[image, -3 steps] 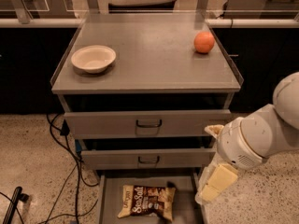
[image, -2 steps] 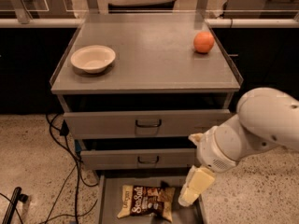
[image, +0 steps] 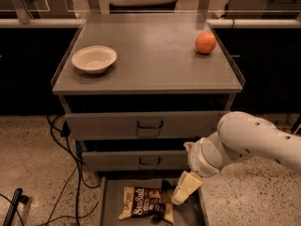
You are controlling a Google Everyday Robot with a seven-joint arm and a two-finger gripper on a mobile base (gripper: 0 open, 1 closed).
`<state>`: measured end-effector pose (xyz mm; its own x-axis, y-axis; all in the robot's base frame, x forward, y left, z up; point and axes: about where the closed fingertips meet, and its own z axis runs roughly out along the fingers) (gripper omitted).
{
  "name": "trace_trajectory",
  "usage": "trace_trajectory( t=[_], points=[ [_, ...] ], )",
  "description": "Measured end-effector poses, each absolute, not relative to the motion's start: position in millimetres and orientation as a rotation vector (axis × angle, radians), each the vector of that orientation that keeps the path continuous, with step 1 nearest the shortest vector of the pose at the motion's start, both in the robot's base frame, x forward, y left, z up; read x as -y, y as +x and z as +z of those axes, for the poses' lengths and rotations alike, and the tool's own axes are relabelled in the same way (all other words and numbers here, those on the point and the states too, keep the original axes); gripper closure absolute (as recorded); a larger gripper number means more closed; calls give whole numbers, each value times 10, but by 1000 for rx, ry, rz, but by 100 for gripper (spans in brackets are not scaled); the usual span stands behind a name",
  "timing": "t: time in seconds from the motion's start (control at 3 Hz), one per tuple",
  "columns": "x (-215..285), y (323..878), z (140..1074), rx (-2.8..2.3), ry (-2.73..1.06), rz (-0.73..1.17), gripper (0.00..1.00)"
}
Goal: Pick brown chip bag from bottom drawer and place on counter
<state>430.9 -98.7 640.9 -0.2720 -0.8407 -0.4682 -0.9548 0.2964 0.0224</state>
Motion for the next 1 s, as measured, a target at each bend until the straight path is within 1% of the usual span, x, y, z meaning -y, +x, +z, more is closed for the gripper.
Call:
trace_trajectory(
  t=[0.33,1.0],
  points=[
    [955,4235,6175,-2188,-1560,502,0],
    [979,3945,5252,-2174,-1440,621,0]
  ],
)
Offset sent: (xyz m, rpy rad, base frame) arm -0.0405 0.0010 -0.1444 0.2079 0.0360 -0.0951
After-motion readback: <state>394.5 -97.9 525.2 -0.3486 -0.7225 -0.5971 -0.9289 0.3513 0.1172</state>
